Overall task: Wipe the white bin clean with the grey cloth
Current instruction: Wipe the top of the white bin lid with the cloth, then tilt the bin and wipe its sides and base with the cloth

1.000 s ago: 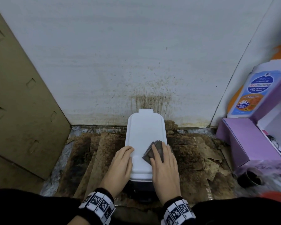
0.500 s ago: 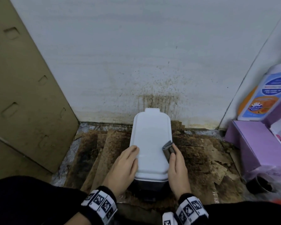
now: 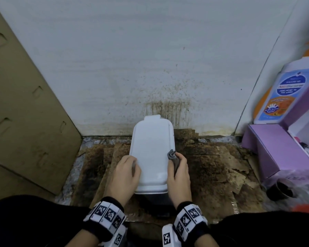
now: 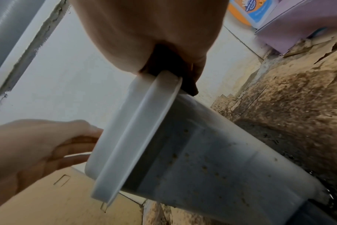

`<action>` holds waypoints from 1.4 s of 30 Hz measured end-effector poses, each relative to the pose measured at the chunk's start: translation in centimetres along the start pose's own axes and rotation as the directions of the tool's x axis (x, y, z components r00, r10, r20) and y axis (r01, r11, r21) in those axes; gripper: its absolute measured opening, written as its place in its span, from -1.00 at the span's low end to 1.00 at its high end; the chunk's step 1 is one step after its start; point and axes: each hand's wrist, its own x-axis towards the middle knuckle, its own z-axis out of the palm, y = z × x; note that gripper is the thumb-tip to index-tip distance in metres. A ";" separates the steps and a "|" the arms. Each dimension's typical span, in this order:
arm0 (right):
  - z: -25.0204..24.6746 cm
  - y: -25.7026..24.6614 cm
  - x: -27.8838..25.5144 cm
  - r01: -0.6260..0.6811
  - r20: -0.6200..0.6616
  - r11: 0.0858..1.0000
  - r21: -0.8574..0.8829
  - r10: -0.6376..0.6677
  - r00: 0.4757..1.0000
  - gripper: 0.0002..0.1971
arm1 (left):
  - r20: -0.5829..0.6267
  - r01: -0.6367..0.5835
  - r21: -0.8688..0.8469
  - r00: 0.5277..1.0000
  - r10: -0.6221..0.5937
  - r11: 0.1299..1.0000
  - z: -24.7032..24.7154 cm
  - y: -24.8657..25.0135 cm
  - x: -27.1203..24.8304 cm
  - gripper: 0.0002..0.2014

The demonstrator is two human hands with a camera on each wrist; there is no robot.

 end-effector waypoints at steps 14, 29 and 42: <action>2.4 0.0 -1.2 -0.089 0.102 0.982 0.166 0.073 0.992 -0.52 | 0.065 -0.039 0.092 0.997 0.033 0.995 2.0 0.2 3.3 -0.44; 4.0 -1.7 5.5 -0.054 0.552 0.996 0.074 0.004 0.834 -0.32 | 0.176 -0.012 -0.027 0.984 0.016 1.000 3.0 -2.9 4.8 -0.26; 5.6 -3.0 13.5 -0.024 0.552 0.999 0.041 -0.003 0.834 -0.27 | 0.163 -0.017 -0.043 0.986 0.024 0.999 2.7 -3.1 4.8 -0.33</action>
